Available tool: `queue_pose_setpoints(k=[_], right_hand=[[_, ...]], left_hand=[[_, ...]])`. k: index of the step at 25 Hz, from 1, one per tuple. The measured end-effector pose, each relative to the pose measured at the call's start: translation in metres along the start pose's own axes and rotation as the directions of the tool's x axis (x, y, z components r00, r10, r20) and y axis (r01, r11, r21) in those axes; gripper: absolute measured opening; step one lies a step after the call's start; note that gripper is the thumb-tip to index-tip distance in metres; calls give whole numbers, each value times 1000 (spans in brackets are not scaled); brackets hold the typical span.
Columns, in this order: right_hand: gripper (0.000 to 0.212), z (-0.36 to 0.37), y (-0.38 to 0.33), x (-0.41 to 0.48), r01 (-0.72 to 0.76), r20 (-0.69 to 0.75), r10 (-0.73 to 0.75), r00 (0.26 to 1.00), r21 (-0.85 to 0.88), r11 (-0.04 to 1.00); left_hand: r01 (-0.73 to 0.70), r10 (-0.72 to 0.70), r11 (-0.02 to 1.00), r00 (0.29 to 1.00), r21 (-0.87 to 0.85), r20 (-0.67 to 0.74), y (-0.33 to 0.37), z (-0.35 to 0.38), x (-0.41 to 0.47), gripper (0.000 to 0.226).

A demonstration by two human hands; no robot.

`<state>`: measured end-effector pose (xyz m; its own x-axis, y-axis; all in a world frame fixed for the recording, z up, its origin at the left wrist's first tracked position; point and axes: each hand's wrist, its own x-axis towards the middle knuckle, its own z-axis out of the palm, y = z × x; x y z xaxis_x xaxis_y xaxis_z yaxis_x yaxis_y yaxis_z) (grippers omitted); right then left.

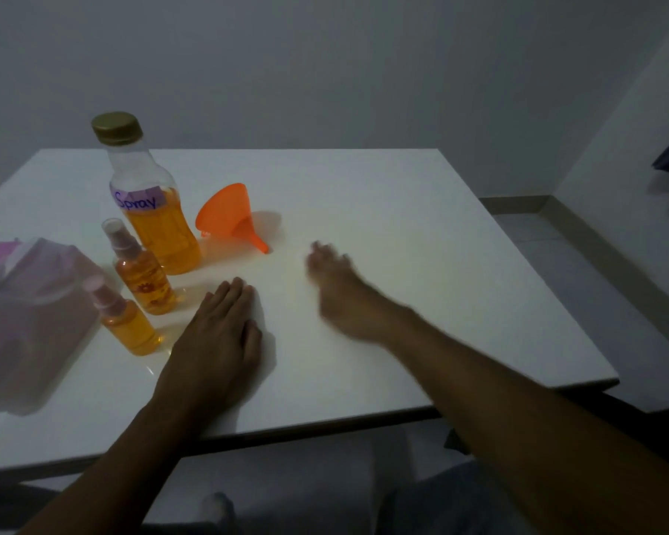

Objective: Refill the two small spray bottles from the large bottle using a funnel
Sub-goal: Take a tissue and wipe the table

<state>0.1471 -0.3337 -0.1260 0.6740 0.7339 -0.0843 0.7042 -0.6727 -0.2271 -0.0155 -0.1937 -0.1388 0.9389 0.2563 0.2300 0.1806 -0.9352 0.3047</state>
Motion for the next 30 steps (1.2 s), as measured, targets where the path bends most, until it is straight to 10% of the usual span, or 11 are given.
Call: queue_pose_setpoints(k=[5, 9, 14, 19, 26, 30], right_hand=[[88, 1, 6, -68, 318, 39, -319, 947, 16, 948], [80, -28, 131, -75, -84, -57, 83, 995, -30, 996], [59, -45, 171, -40, -457, -155, 457, 876, 41, 889], [46, -10, 48, 4, -66, -131, 70, 989, 34, 997], [99, -2, 41, -67, 360, 23, -369, 929, 172, 917], [95, -23, 158, -78, -68, -52, 71, 996, 59, 996]], left_hand=[[-45, 45, 999, 999, 15, 3, -1, 0, -1, 71], [-50, 50, 998, 999, 25, -11, -1, 1, -2, 71], [-40, 41, 999, 999, 19, -31, 0, 3, 0, 68], [-33, 33, 999, 999, 8, -26, -2, 4, 1, 67], [-62, 62, 998, 998, 0, -7, -3, 1, -2, 70], [-60, 60, 998, 998, 23, -14, -2, 3, -2, 68]])
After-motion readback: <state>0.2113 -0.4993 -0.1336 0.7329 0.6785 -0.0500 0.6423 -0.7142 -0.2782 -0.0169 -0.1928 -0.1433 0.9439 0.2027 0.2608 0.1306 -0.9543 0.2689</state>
